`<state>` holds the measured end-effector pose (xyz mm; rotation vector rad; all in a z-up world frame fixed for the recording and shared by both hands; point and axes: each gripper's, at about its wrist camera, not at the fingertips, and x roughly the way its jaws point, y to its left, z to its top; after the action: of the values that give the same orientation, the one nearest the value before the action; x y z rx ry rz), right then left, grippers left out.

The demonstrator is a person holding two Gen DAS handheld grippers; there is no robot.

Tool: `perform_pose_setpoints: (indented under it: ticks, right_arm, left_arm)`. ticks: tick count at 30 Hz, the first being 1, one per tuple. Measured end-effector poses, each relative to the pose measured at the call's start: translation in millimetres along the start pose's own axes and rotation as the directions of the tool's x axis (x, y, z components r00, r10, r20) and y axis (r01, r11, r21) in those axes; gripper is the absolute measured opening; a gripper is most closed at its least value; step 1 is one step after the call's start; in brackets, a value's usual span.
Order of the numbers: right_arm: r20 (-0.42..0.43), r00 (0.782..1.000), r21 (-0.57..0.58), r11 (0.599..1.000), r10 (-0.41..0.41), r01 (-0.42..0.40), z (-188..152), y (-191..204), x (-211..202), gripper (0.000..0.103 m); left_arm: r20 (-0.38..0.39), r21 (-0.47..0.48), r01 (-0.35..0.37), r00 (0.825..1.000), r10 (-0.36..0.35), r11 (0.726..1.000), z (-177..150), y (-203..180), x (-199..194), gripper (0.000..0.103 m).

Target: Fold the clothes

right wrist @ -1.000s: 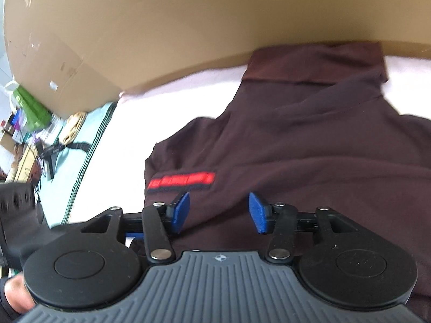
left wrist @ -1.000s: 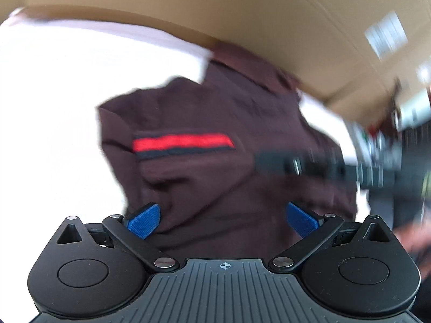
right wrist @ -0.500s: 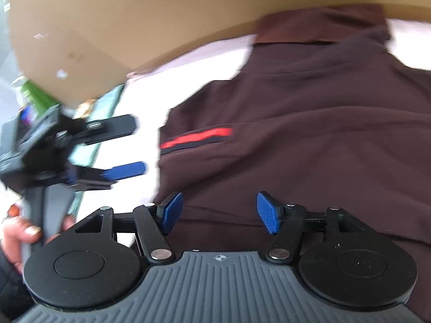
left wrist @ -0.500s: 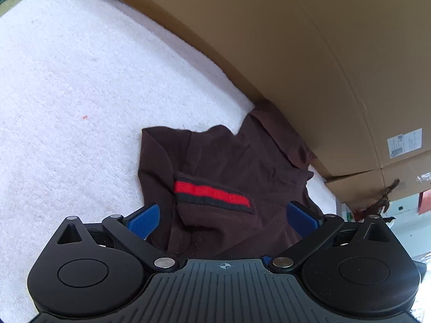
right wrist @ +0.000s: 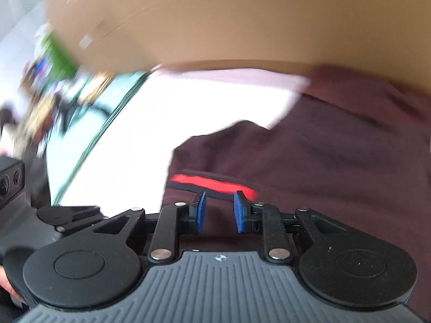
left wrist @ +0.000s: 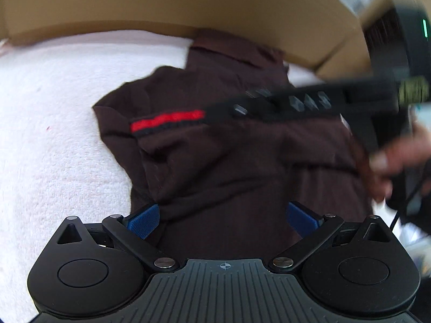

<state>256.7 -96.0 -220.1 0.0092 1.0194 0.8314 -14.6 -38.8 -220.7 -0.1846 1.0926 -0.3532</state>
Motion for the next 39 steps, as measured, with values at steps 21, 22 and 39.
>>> perform_pose_setpoints:
  ticks: [21, 22, 39]
  right_arm:
    - [0.026, 0.991, 0.018, 0.991, -0.132, 0.132, 39.6, -9.0, 37.7, 0.052]
    - [0.027, 0.993, 0.004, 0.993, -0.114, 0.114, 36.7, -6.0, 32.3, 0.052]
    - [0.04, 0.993, -0.001, 0.994, -0.11, 0.111, 27.6, 6.8, 39.4, 0.06]
  left_arm:
    - [-0.007, -0.024, 0.023, 1.0, -0.024, 0.999, -16.2, 0.9, 17.1, 0.103]
    - [-0.007, -0.027, 0.026, 1.0, -0.026, 0.999, -15.9, 1.7, 17.2, 0.103]
    - [-0.001, -0.035, 0.024, 1.0, -0.024, 0.999, -16.7, -1.0, 14.0, 0.103]
